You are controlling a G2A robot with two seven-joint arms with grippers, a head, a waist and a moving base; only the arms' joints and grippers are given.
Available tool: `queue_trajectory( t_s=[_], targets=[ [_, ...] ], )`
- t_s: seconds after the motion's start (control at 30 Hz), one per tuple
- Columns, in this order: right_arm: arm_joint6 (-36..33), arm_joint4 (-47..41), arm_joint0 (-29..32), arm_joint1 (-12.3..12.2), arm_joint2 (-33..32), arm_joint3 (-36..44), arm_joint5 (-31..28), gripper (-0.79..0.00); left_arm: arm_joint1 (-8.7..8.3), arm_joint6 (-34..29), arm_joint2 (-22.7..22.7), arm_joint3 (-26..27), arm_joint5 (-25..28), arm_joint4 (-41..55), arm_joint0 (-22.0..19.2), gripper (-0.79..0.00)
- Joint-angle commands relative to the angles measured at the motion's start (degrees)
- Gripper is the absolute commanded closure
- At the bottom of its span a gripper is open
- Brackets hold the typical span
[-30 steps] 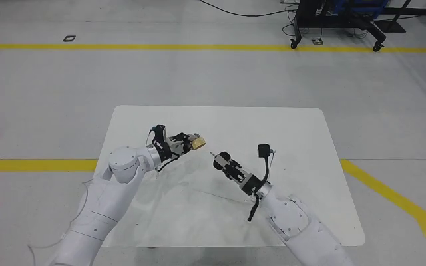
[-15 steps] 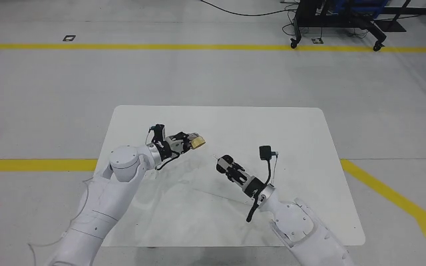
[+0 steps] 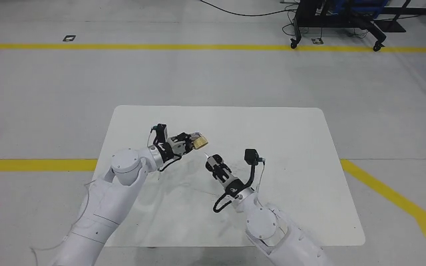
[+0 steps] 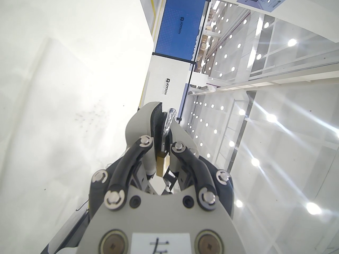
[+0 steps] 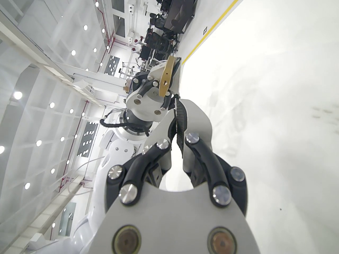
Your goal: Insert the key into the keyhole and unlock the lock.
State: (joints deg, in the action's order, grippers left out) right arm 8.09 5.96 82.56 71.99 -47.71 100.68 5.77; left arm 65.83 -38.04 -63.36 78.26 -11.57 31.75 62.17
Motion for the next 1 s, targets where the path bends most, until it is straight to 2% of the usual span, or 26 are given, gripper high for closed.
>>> queue_trajectory(
  t_s=[0.0,0.27,0.97],
  targets=[
    [1.05,-1.76,-0.41,0.49,0.33,-0.35,-0.38,0.0,0.01,0.28,-0.08,0.26,0.0,-0.27,0.18,0.0],
    [2.18,-6.66,-1.08,1.73,-0.25,-2.06,-2.01,0.0,0.2,0.96,0.2,0.59,0.0,-1.17,0.4,0.0],
    [3.3,-5.24,-0.89,3.53,-0.9,-2.7,-1.36,0.0,0.49,0.96,0.19,1.0,0.25,-3.43,0.67,0.0]
  ],
)
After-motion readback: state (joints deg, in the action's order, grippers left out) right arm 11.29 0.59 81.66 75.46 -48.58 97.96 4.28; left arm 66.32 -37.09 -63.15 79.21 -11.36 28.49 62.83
